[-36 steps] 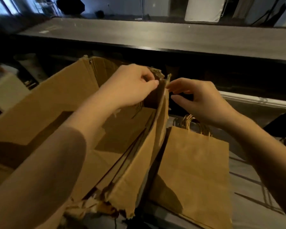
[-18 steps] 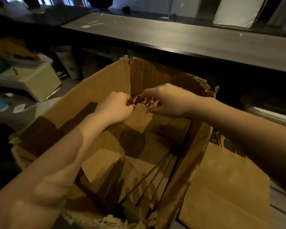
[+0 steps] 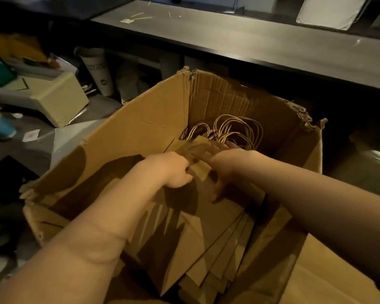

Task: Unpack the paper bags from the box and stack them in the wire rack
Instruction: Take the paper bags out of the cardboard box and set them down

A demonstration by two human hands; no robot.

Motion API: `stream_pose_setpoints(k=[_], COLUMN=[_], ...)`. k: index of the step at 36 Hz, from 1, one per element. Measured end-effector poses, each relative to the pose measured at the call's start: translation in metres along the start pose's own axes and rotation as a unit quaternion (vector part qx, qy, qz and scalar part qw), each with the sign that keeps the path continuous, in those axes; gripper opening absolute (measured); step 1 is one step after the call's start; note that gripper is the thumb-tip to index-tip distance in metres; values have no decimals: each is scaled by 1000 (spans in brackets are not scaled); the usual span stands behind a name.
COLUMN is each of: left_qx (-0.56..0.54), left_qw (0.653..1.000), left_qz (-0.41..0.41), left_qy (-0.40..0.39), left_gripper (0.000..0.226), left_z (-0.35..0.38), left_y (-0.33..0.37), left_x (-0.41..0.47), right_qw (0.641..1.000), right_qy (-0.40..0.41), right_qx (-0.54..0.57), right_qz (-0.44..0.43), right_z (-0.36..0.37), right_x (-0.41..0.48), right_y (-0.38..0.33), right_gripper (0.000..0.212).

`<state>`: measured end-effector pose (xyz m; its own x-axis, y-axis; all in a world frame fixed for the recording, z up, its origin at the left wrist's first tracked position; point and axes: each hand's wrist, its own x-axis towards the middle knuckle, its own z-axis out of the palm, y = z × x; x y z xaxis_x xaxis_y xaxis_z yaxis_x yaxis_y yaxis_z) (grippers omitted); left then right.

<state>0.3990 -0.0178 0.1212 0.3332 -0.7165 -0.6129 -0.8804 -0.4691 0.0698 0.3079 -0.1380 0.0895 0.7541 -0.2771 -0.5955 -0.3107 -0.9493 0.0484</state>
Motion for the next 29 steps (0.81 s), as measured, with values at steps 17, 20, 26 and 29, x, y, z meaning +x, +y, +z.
stream_pose_setpoints(k=[17, 20, 26, 29], left_qx=[35, 28, -10, -50], left_qw=[999, 999, 998, 993], left_qz=[23, 17, -1, -4], left_qy=[-29, -14, 62, 107], left_gripper=[51, 52, 53, 57], left_z=[9, 8, 0, -2], left_y=[17, 12, 1, -6], left_x=[2, 3, 3, 4], right_qw=[992, 987, 959, 940], right_qy=[116, 145, 257, 313], right_qx=[42, 58, 117, 139], right_qz=[33, 49, 23, 2], right_z=[13, 12, 1, -4], right_x=[6, 5, -2, -5], right_y=[17, 23, 24, 23], right_gripper=[120, 120, 98, 80])
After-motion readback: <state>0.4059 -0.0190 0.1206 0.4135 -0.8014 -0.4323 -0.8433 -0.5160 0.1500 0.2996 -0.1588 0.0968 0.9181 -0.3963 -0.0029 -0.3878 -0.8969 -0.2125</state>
